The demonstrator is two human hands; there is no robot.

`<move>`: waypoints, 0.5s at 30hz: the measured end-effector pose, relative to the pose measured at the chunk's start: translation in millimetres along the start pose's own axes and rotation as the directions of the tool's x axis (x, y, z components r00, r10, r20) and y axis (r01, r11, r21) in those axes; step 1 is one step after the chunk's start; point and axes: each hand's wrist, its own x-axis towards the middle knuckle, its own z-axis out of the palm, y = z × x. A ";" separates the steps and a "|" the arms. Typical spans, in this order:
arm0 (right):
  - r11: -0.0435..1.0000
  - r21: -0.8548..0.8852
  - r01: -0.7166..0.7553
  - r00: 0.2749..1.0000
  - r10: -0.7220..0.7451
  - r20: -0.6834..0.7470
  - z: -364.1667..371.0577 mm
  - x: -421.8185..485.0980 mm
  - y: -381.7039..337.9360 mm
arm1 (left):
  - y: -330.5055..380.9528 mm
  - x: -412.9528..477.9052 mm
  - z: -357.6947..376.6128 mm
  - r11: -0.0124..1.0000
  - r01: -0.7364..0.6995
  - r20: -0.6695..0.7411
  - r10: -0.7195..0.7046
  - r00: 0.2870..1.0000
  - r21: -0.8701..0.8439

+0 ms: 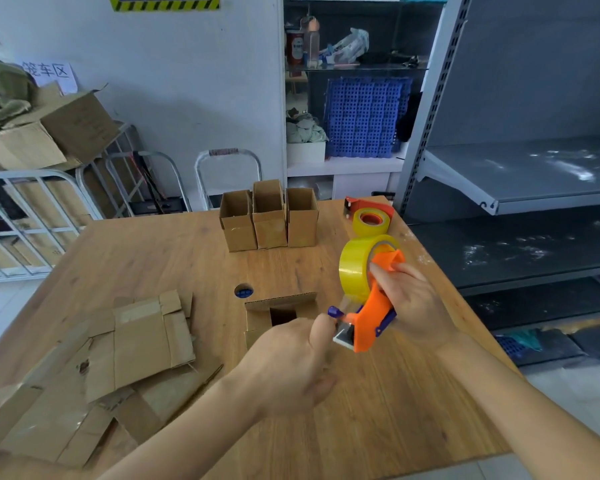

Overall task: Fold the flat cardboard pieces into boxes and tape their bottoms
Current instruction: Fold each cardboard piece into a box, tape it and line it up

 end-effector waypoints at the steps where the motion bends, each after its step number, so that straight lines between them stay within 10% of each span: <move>1: 1.000 -0.001 -0.017 1.000 0.017 0.011 -0.6 -0.4 -0.7 | -3.0 -0.7 -0.5 1.000 0.003 -0.004 -0.003 1.000 0.031; 9: 0.950 0.162 -0.267 0.962 0.252 0.107 -8.4 1.0 -13.8 | -12.0 -2.6 -9.6 0.985 0.096 -0.048 -0.104 0.993 -0.145; 15: 0.751 0.336 -0.569 0.814 0.455 0.362 -12.8 -0.4 -19.1 | -11.7 -5.5 -11.9 0.989 -0.108 0.000 0.109 0.994 0.105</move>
